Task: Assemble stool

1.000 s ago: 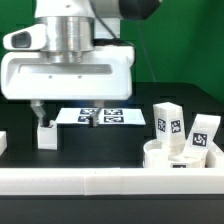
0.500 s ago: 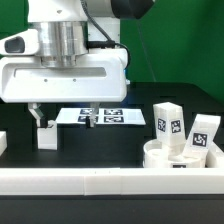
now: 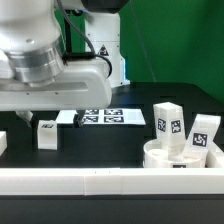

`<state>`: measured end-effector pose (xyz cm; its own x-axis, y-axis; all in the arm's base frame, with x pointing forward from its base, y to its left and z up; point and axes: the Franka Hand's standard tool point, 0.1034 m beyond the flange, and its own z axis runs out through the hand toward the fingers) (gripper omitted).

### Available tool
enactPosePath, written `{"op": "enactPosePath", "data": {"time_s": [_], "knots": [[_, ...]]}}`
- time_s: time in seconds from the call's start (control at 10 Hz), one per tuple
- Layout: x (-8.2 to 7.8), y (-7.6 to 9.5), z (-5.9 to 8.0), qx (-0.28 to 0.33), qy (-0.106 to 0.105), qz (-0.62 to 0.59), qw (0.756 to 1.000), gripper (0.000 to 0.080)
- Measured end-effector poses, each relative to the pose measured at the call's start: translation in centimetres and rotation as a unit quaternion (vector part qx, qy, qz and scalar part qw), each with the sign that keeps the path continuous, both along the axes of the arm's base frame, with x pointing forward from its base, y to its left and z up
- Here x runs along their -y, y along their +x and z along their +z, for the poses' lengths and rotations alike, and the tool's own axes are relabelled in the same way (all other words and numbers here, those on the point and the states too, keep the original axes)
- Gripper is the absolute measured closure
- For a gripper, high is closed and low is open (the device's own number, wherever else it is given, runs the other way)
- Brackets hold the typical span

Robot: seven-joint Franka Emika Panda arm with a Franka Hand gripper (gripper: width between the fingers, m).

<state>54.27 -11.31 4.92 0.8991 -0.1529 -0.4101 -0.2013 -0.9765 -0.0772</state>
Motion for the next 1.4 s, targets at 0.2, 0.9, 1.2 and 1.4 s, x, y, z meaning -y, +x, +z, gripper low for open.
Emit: {"op": "enactPosePath", "data": {"time_s": [0.2,0.9,1.2,1.4], "knots": [[0.0,0.1,-0.2,-0.004,0.000,0.001,1.000,0.0151],[1.8,-2.2,-0.8,-0.091,0.008,-0.023,0.996,0.0151],[2.2,-2.9,-1.3,-0.187,0.035,-0.021,0.982,0.0151],[2.0,-3.0,-1.8,-0.227,0.045,-0.016,0.973,0.0151]]}}
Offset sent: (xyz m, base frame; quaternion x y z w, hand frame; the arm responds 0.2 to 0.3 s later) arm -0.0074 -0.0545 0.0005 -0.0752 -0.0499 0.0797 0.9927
